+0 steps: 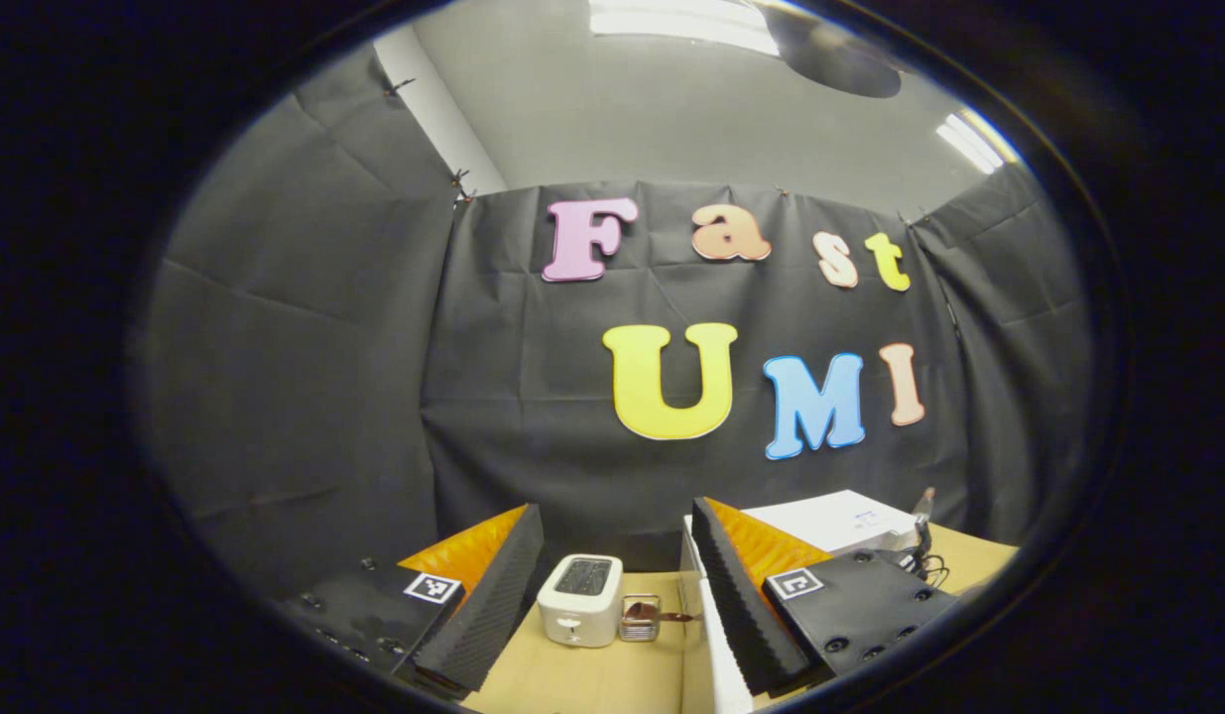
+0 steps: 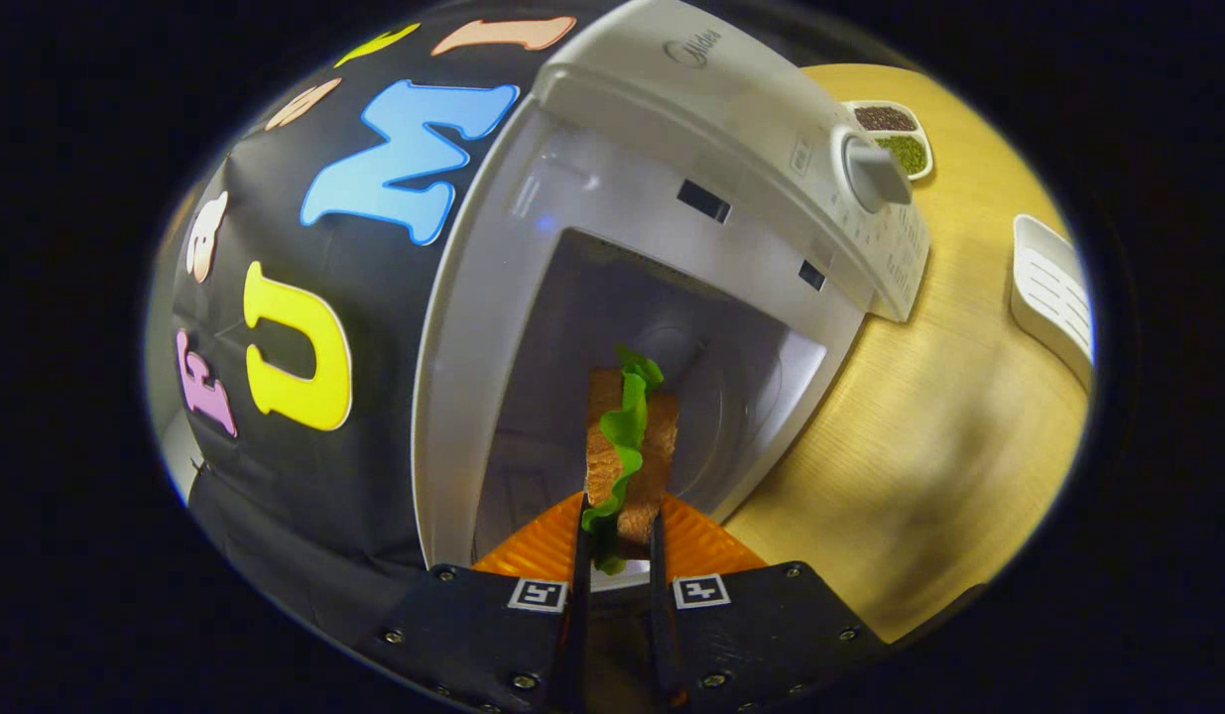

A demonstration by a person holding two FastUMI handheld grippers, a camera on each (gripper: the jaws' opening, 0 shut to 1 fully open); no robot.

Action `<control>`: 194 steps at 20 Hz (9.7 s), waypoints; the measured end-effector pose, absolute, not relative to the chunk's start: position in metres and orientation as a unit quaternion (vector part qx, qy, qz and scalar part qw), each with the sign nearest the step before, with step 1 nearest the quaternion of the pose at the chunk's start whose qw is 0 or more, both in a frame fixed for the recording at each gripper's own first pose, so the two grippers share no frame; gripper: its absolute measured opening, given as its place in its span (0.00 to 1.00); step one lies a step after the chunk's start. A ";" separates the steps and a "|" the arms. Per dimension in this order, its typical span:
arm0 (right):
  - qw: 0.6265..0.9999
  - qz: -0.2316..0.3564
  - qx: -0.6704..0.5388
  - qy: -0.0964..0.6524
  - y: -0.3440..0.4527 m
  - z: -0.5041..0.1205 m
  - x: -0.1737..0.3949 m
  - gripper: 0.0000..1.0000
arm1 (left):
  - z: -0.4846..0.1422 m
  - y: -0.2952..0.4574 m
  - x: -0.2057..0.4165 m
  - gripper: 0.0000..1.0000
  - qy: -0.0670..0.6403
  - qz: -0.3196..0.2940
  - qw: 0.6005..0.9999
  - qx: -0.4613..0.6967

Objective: Open the microwave oven with the left hand, put the food in, and close the microwave oven.

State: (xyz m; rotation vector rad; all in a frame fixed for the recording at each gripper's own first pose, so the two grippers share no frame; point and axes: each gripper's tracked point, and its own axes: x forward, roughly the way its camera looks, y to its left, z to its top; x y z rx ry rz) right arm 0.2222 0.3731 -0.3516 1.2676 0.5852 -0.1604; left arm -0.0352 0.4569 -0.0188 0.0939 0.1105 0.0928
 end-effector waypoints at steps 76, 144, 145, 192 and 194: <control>0.995 -0.051 0.078 0.022 0.253 -0.028 0.018 0.96 | -0.224 0.426 -0.151 0.07 0.311 -0.039 0.949 -0.005; 0.996 -0.049 0.049 0.050 -0.010 -0.062 0.099 0.96 | -0.318 0.033 0.070 0.07 0.318 -0.123 0.934 -0.104; 0.997 -0.044 0.049 0.051 -0.009 -0.063 0.100 0.96 | -0.319 0.032 0.074 0.07 0.318 -0.119 0.935 -0.105; 0.998 0.046 0.043 0.005 0.129 0.025 0.052 0.96 | 0.009 0.158 0.049 0.96 0.031 -0.041 0.998 -0.045; 0.998 0.046 0.041 0.003 0.140 0.029 0.044 0.96 | 0.016 0.170 0.037 0.96 0.027 -0.040 0.998 -0.050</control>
